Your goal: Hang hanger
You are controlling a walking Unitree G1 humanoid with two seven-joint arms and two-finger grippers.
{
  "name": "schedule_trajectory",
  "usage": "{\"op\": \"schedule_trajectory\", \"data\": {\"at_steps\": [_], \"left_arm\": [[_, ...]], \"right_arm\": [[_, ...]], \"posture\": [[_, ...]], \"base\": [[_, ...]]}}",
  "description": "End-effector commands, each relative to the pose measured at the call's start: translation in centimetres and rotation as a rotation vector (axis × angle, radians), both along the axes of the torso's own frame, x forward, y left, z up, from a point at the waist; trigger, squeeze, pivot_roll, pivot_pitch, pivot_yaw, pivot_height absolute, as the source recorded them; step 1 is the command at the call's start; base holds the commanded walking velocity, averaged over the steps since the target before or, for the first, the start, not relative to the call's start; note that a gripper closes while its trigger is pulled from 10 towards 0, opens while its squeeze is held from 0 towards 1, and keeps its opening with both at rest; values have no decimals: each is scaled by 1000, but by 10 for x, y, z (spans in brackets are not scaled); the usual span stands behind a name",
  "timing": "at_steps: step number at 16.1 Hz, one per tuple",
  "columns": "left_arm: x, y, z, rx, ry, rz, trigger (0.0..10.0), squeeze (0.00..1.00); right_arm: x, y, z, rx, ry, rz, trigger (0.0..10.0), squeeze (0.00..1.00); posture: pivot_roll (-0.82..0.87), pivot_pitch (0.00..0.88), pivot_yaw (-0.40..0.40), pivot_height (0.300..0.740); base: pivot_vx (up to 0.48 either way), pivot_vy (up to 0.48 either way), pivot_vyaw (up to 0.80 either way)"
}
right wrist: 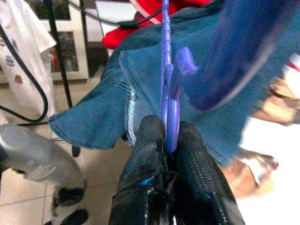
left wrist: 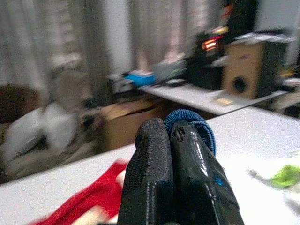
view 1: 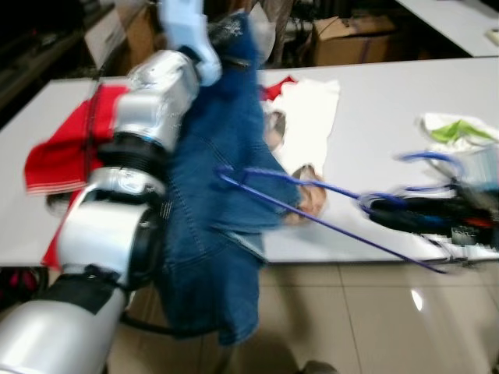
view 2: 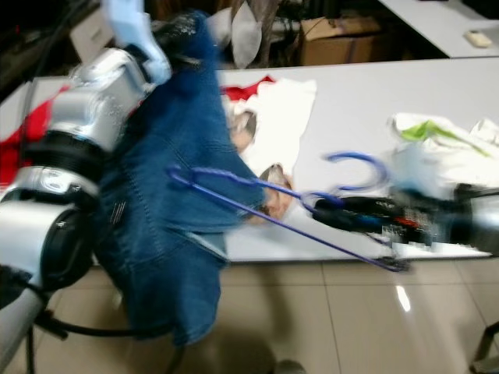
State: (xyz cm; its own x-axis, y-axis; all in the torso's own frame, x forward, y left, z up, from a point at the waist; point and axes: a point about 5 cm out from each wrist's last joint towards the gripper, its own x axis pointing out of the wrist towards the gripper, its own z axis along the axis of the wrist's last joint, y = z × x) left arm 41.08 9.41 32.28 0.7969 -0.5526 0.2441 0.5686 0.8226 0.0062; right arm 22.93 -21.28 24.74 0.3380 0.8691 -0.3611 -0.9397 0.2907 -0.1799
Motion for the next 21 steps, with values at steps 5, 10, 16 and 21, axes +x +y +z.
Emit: {"op": "schedule_trajectory", "data": {"at_steps": [5, 10, 16, 21], "left_arm": [[-20, 2, 58, -123, -163, -139, 10000, 0], [-60, 35, 115, -225, -461, -161, 10000, 0], [-93, 54, 125, -349, -638, -112, 10000, 0], [-55, 4, -64, 61, -108, -59, 10000, 0]], "right_arm": [[61, 14, 15, -26, -255, -269, 10000, 0], [116, -9, 112, 1, -675, -514, 10000, 0], [132, -6, 162, 328, -1048, -720, 10000, 0], [132, 7, 5, 22, -695, -499, 10000, 0]], "posture": [[-147, 6, 82, 740], [-134, 6, 54, 740], [-127, 18, 54, 740], [-118, 40, 76, 740]], "base": [[334, 0, 0], [0, 0, 0], [0, 0, 0], [0, 0, 0]]}}
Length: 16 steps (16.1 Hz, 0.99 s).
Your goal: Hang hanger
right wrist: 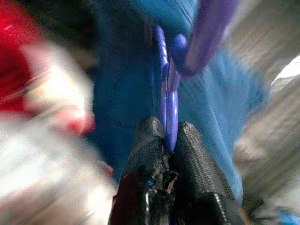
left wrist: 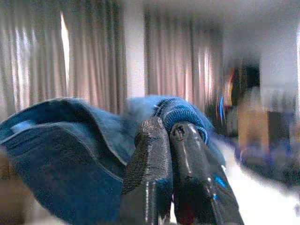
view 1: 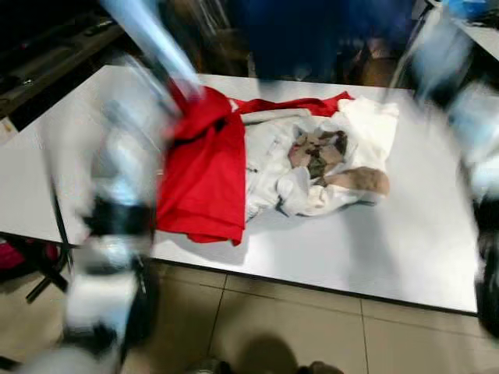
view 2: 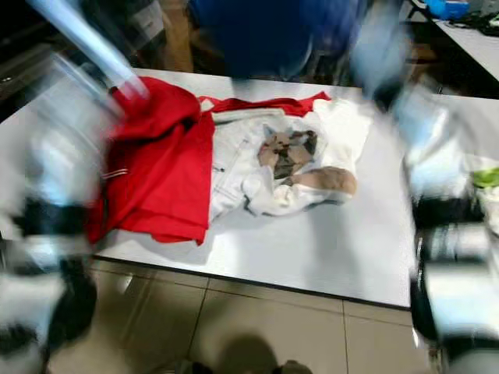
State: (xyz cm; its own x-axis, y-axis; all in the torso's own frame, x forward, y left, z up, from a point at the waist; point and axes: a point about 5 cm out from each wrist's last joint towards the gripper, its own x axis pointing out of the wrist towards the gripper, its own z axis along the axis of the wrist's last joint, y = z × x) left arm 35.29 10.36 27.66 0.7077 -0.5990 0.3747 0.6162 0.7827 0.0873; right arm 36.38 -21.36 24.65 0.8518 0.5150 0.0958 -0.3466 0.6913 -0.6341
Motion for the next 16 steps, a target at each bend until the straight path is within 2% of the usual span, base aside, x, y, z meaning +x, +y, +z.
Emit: {"op": "schedule_trajectory", "data": {"at_steps": [1, 2, 3, 5, 6, 7, 9, 10, 11, 12, 13, 14, 16], "left_arm": [[4, -7, -48, 138, 152, 42, 10000, 0], [3, -2, -93, 260, 299, 116, 10000, 0], [3, 10, -112, 353, 384, 194, 10000, 0], [11, 27, -99, 337, 365, 268, 10000, 0], [14, 31, -88, 310, 335, 238, 10000, 0], [16, 36, -83, 361, 307, 224, 10000, 1000], [18, 45, -80, 434, 303, 207, 10000, 1000], [17, 53, -76, 484, 300, 180, 10000, 1000], [13, 63, -67, 509, 293, 145, 10000, 1000], [10, 65, -64, 505, 293, 118, 10000, 1000], [-3, 67, -58, 515, 288, -13, 10000, 1000], [-14, 71, -58, 529, 306, -80, 10000, 1000], [-33, 84, -54, 513, 348, -142, 10000, 1000]], "right_arm": [[-13, 10, -15, -90, 79, 121, 10000, 0], [-42, 13, -47, -213, 245, 274, 10000, 0], [-69, 9, -56, -242, 359, 367, 10000, 0], [-82, -1, -41, -198, 364, 376, 10000, 0], [-92, -5, -34, -210, 378, 402, 10000, 0], [-101, -8, -27, -256, 392, 431, 10000, 0], [-112, -15, -14, -303, 421, 446, 10000, 0], [-117, -20, 0, -314, 422, 444, 10000, 0], [-119, -28, 18, -314, 381, 424, 10000, 0], [-120, -31, 25, -299, 368, 414, 10000, 0], [-123, -38, 38, -301, 352, 390, 10000, 0], [-127, -44, 48, -298, 353, 379, 10000, 0], [-136, -50, 65, -262, 348, 397, 10000, 0]], "posture": [[-125, 46, 87, 740], [-137, 49, 102, 740], [-140, 54, 112, 740], [-142, 54, 131, 740], [-142, 54, 132, 740], [-143, 51, 148, 740], [-144, 48, 157, 740], [-142, 46, 162, 740], [-141, 46, 162, 740], [-138, 45, 163, 740], [-134, 45, 159, 740], [-131, 46, 158, 740], [-126, 49, 156, 740]], "base": [[0, 0, 0], [0, 0, 0], [0, 0, 0], [0, 0, 0], [0, 0, 0], [0, 0, 0], [0, 0, 0], [0, 0, 0], [0, 0, 0], [0, 0, 0], [0, 0, 0], [0, 0, 0], [0, 0, 0]]}}
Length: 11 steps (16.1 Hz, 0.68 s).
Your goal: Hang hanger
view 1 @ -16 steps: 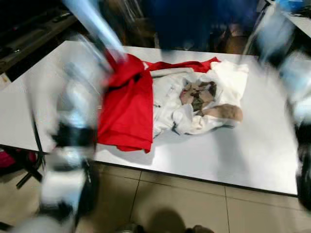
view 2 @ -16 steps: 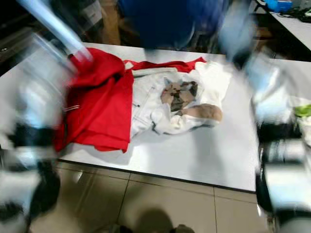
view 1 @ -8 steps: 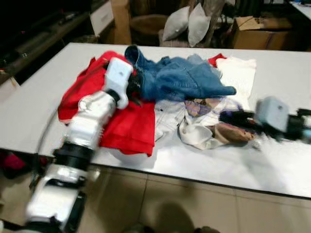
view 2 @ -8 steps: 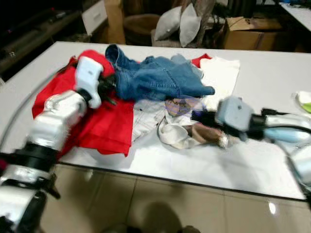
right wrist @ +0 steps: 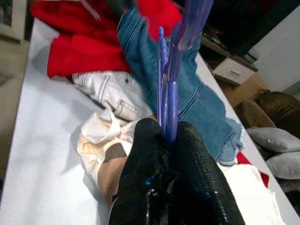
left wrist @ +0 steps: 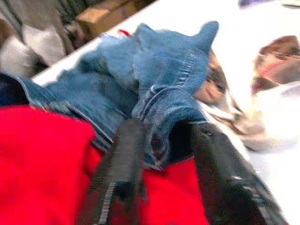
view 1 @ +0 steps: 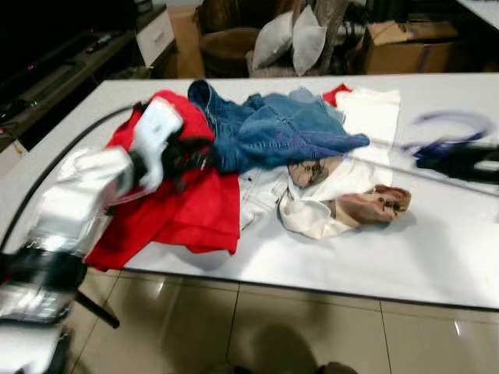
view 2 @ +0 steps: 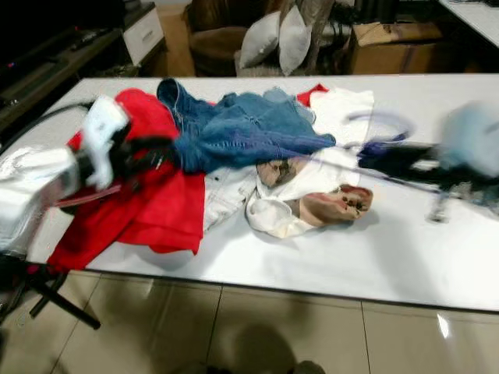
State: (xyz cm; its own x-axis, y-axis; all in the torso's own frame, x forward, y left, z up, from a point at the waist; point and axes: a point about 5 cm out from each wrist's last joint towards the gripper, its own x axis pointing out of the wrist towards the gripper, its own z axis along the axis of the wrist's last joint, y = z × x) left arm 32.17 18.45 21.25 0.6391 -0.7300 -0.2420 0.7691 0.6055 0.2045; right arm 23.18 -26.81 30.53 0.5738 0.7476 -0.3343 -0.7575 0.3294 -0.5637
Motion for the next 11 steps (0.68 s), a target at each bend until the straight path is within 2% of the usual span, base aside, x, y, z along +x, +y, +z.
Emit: {"op": "schedule_trajectory", "data": {"at_steps": [1, 2, 3, 4, 5, 6, 8, 9, 10, 11], "left_arm": [[-7, 8, 13, -61, -8, 3, 10000, 1000], [-15, 17, 19, -192, 6, 48, 10000, 1000], [-24, 23, 21, -281, 16, 64, 10000, 1000], [-34, 25, 23, -368, -15, 111, 10000, 1000], [-36, 24, 24, -396, -22, 122, 10000, 1000], [-38, 17, 29, -502, -69, 197, 10000, 1000], [-38, 13, 28, -616, -131, 331, 10000, 722], [-39, 12, 18, -590, -133, 400, 10000, 663], [-40, 8, 9, -569, -119, 438, 10000, 667], [-42, 0, -5, -576, -94, 512, 10000, 667]], "right_arm": [[-6, 3, 10, 8, -19, 43, 10000, 0], [-9, 2, 17, 48, -44, 55, 10000, 0], [-11, 4, 21, 109, -38, 85, 10000, 0], [-9, 7, 25, 183, -50, 98, 10000, 0], [-7, 7, 27, 209, -56, 86, 10000, 0], [10, 8, 25, 274, -95, -31, 10000, 0], [34, 19, 9, 353, -122, -206, 10000, 0], [40, 31, -3, 388, -113, -251, 10000, 0], [43, 42, -16, 389, -104, -279, 10000, 0], [46, 61, -35, 421, -84, -341, 10000, 0]], "posture": [[-128, 50, 156, 740], [-128, 52, 153, 740], [-123, 52, 143, 740], [-115, 55, 116, 740], [-115, 55, 116, 740], [-111, 57, 105, 740], [-113, 57, 98, 740], [-115, 57, 99, 740], [-117, 57, 103, 740], [-127, 57, 105, 740]], "base": [[0, 0, 0], [0, 0, 0], [0, 0, 0], [0, 0, 0], [0, 0, 0], [0, 0, 0], [0, 0, 0], [0, 0, 0], [0, -480, 0], [0, -480, 0]]}}
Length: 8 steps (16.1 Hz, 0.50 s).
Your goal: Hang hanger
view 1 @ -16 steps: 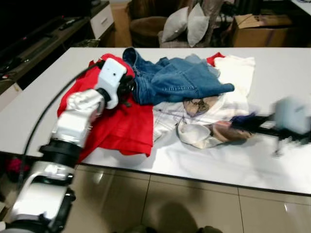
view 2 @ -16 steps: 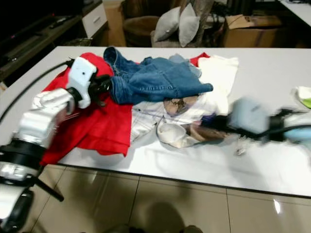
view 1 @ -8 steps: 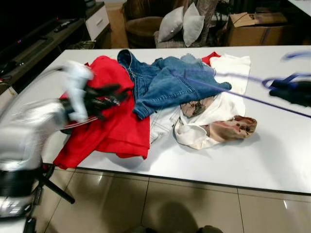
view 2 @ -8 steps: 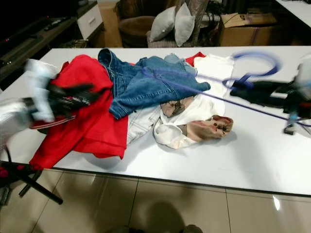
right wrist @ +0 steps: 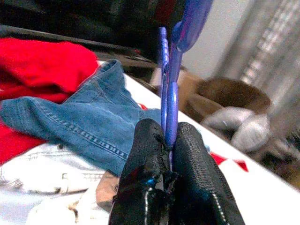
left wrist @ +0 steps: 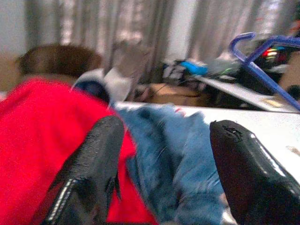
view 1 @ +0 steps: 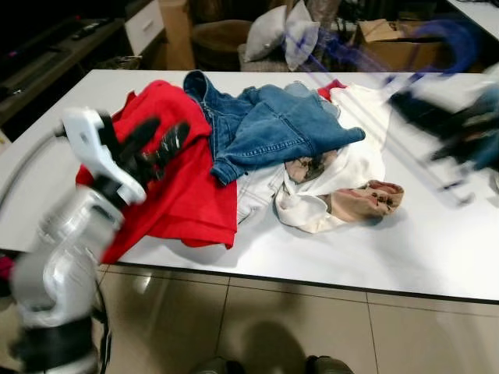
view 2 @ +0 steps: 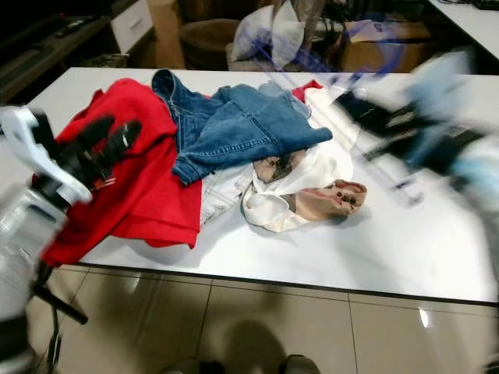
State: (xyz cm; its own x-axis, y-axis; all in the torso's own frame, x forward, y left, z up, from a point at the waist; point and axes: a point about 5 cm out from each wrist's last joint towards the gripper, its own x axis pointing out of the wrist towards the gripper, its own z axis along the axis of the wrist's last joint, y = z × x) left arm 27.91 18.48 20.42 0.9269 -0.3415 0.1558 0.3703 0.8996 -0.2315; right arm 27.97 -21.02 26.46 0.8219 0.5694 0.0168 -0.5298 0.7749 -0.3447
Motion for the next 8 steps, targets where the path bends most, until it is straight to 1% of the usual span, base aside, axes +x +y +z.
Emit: {"op": "schedule_trajectory", "data": {"at_steps": [1, 2, 3, 5, 6, 7, 8], "left_arm": [[-3, -10, -5, 10, 13, 31, 10000, 663], [-6, -24, -14, 79, 31, 24, 10000, 655], [-8, -31, -18, 113, 35, 17, 10000, 655], [-9, -34, -20, 138, 31, 19, 10000, 651], [-12, -41, -29, 141, 46, 27, 10000, 655], [-13, -43, -32, 139, 53, 31, 10000, 655], [-16, -48, -38, 154, 65, 36, 10000, 651]], "right_arm": [[-1, 16, -7, 6, -6, -67, 10000, 0], [-4, 28, -19, 67, -10, -168, 10000, 0], [-7, 30, -25, 77, -17, -224, 10000, 0], [-9, 32, -31, 79, -12, -254, 10000, 0], [-16, 28, -52, 140, 27, -371, 10000, 0], [-20, 27, -62, 150, 45, -416, 10000, 0], [-31, 26, -75, 89, 72, -492, 10000, 0]], "posture": [[-130, 59, 100, 740], [-132, 58, 92, 740], [-134, 57, 89, 740], [-137, 56, 89, 740], [-142, 54, 80, 740], [-142, 54, 78, 740], [-147, 55, 55, 740]], "base": [[0, -480, 0], [0, -480, 0], [0, -480, 0], [0, -480, 0], [0, -480, 0], [0, -480, 0], [0, -480, 0]]}}
